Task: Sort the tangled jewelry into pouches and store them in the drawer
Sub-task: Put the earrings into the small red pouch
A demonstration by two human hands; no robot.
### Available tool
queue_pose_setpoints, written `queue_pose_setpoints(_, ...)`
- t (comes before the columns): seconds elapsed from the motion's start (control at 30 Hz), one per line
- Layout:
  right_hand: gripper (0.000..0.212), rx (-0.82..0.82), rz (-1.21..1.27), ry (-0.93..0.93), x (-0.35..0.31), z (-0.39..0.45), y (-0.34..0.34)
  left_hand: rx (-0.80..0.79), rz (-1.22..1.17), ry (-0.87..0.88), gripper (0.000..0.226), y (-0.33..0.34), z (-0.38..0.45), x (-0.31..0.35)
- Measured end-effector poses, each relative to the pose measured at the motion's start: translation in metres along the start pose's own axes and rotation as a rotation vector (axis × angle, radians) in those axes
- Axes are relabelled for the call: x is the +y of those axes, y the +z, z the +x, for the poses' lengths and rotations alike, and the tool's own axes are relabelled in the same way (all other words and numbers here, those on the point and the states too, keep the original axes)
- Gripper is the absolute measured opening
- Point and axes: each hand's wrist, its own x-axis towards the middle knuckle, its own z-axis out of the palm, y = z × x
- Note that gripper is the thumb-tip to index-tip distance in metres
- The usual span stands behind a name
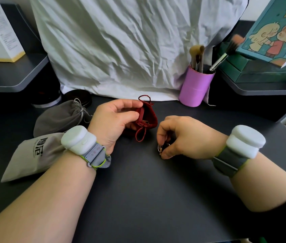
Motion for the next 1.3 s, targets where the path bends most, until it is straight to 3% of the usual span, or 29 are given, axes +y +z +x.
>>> queue_pose_setpoints(0.13, 0.030, 0.025, 0.057, 0.004, 0.001, 0.003, 0.001, 0.001, -0.002, -0.001, 0.030, 0.000, 0.000, 0.000)
queue_pose_setpoints(0.3, 0.027, 0.031, 0.305, 0.034, -0.001, 0.005, -0.002, 0.000, -0.001, 0.003, 0.032, 0.000, 0.000, 0.000)
queue_pose_setpoints(0.47, 0.030, 0.290, 0.632, -0.033, -0.011, 0.019, -0.011, 0.009, -0.015, 0.010, 0.032, 0.001, 0.001, 0.000)
queue_pose_setpoints(0.57, 0.028, 0.443, 0.522, -0.041, -0.019, 0.031, -0.009, 0.002, -0.035, 0.005, 0.031, 0.001, 0.000, 0.001)
queue_pose_setpoints(0.7, 0.026, 0.489, 0.324, -0.049, -0.022, 0.037, -0.003, -0.004, -0.053, 0.009, 0.032, 0.001, 0.001, 0.001)
queue_pose_setpoints(1.03, 0.026, 0.571, 0.632, -0.083, -0.017, 0.037, 0.000, 0.034, -0.080, 0.020, 0.032, -0.002, 0.002, 0.003)
queue_pose_setpoints(1.17, 0.029, 0.637, 0.570, -0.021, -0.009, 0.040, 0.003, 0.031, -0.116, 0.009, 0.031, -0.003, 0.001, 0.006)
queue_pose_setpoints(1.23, 0.039, 0.574, 0.530, 0.006, -0.007, 0.042, 0.005, 0.005, -0.134, 0.011, 0.030, -0.003, 0.001, 0.007)
queue_pose_setpoints(1.3, 0.024, 0.493, 0.614, 0.003, -0.009, 0.043, 0.008, -0.014, -0.156, 0.015, 0.029, -0.003, 0.000, 0.007)
